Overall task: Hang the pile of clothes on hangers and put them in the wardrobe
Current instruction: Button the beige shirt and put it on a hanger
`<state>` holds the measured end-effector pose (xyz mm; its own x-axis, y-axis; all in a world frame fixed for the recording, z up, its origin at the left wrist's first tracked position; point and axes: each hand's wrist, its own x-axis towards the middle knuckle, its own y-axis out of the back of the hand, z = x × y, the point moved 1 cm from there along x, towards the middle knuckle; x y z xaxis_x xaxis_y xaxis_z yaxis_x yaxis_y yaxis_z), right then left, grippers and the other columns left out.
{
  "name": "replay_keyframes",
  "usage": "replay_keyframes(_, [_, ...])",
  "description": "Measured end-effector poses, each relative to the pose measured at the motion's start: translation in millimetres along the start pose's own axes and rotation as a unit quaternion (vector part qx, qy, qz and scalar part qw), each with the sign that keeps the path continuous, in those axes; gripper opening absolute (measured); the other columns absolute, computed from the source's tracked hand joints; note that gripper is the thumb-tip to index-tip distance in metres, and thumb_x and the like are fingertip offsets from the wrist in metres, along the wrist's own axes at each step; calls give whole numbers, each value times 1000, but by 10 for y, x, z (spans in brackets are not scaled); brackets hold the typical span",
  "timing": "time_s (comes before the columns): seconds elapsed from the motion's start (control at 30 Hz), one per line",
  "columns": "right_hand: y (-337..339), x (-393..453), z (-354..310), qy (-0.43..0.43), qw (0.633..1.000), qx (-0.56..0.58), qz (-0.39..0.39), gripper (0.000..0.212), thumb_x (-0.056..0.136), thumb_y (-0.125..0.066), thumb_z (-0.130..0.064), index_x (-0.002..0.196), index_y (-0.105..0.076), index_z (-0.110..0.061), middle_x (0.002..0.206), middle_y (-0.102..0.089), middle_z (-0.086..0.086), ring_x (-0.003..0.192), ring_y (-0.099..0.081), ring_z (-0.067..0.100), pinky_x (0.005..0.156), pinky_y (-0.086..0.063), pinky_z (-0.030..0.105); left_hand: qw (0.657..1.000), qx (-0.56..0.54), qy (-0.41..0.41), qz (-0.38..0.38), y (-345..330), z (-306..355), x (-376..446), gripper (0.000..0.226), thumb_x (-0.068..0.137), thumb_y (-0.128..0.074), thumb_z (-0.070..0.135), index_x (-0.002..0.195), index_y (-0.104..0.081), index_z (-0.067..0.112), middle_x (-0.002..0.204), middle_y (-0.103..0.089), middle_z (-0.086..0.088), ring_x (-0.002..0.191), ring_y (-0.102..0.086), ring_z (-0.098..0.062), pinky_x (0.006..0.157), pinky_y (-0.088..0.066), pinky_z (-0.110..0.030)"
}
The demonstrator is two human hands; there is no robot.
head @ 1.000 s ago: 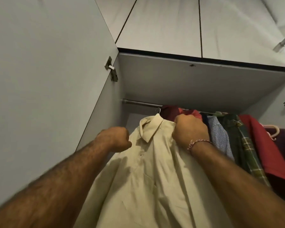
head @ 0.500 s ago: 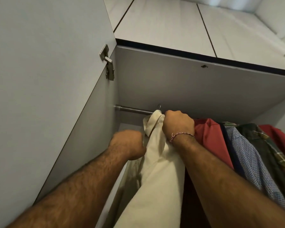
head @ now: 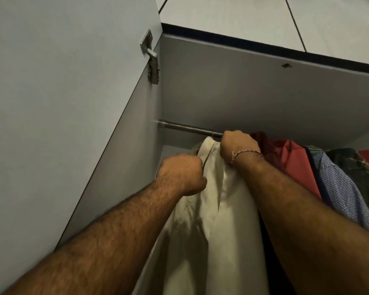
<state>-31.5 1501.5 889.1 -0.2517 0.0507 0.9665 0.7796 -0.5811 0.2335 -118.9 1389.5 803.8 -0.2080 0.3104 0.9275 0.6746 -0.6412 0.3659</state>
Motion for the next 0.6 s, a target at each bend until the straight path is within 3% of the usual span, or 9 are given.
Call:
replay_keyframes(0.07, [-2, -104, 15, -5, 999, 32, -5, 30, 98, -46, -11, 124, -61, -8, 120, -66, 20, 107, -65, 42, 83, -52, 44, 1000, 17, -12, 1, 10, 31, -104, 28, 93, -56, 49, 107, -65, 26, 95, -63, 3, 87, -62, -18, 86, -58, -47])
replay_keyframes(0.13, [8, -250, 40, -15, 996, 91, -15, 43, 96, -48, -10, 138, -49, -11, 122, -64, 22, 110, -63, 44, 87, -52, 46, 999, 35, -24, -8, 11, 84, -218, 44, 93, -56, 47, 131, -55, 26, 116, -63, -1, 106, -61, -24, 96, -53, -52])
replay_keyframes(0.2, [44, -410, 96, -27, 988, 151, -28, 67, 93, -53, -9, 155, -28, -14, 122, -63, 24, 110, -63, 45, 89, -51, 45, 999, 29, -23, -21, 35, 171, -333, 53, 93, -56, 46, 142, -46, 27, 130, -60, -3, 118, -58, -27, 102, -49, -54])
replay_keyframes(0.3, [105, -745, 230, -45, 973, 224, -36, 89, 89, -60, -10, 163, -11, -19, 124, -63, 24, 110, -64, 44, 95, -52, 45, 999, 12, -7, -30, 105, 338, -538, 58, 93, -57, 45, 146, -41, 27, 137, -58, -5, 124, -56, -29, 105, -48, -54])
replay_keyframes(0.5, [146, -1823, 556, -81, 909, 395, -107, 87, 84, -65, -6, 155, -21, -31, 116, -65, 11, 99, -67, 33, 88, -59, 44, 997, -4, 28, -77, 260, 834, -1265, 59, 95, -52, 35, 150, -33, 23, 139, -56, -7, 125, -55, -30, 101, -49, -53])
replay_keyframes(0.6, [198, -2596, 714, -59, 875, 452, -162, 85, 84, -66, -5, 153, -25, -34, 102, -68, 2, 86, -69, 23, 77, -61, 36, 994, 19, 35, -98, 273, 1125, -1838, 64, 96, -50, 31, 154, -27, 22, 141, -53, -9, 125, -54, -32, 101, -49, -53])
